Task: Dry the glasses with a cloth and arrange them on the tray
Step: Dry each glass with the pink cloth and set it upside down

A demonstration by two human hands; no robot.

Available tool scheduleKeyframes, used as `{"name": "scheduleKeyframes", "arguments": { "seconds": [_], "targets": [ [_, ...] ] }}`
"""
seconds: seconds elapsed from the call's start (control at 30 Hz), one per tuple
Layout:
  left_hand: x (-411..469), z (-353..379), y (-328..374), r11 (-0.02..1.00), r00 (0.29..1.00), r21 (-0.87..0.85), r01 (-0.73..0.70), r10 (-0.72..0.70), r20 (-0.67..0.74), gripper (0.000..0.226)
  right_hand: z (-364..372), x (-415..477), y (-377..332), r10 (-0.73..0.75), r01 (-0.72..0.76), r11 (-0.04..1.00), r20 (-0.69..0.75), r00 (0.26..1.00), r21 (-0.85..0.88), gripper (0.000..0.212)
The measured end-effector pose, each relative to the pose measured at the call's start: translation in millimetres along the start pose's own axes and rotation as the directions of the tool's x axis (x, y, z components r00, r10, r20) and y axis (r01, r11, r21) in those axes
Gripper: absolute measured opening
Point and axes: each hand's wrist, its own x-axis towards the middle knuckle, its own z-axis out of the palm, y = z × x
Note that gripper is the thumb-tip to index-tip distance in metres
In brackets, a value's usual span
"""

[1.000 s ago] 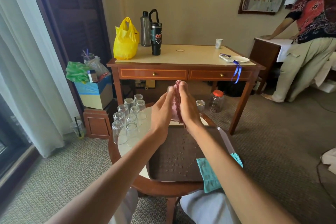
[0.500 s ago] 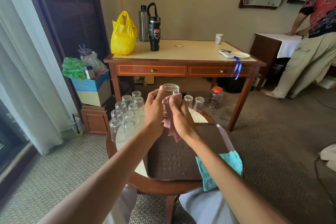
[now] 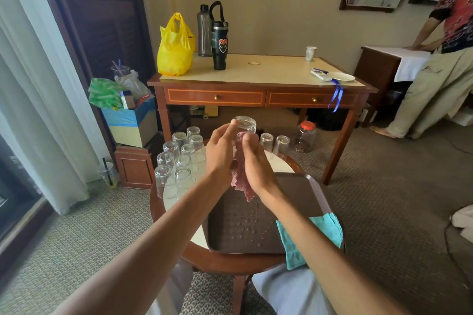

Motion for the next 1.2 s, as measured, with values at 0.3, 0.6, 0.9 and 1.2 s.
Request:
{"name": "scheduleKeyframes", "arguments": {
  "seconds": [0.3,0.6,0.9,1.2],
  "targets": [
    [-10.6,3.7,-0.8,0.991,0.984,-0.066,0.113,-0.102,0.144,0.042,-8.6,25.4,-23.3,0.025,-0.004,0.994,-0.189,0.982,0.112,0.052],
    [-3.7,-1.2,11.6,0.999,1.0,-0.027,-0.018,0.019,0.021,0.035,1.2,-4.3,-1.1,-0.034,0.031,0.978,0.015,0.999,0.207,0.055],
    [-11.3,-2.1,7.4,0.985,0.969,-0.039,0.167,-0.156,0.194,0.049,-15.6,14.9,-20.4,-0.024,0.04,0.994,-0.153,0.988,0.104,0.044],
    [-4.8,0.9,13.4,0.999,0.993,0.002,0.055,-0.055,0.109,0.032,-8.9,-2.8,-12.5,0.092,-0.092,0.989,0.007,0.996,0.113,0.056]
  ]
}}
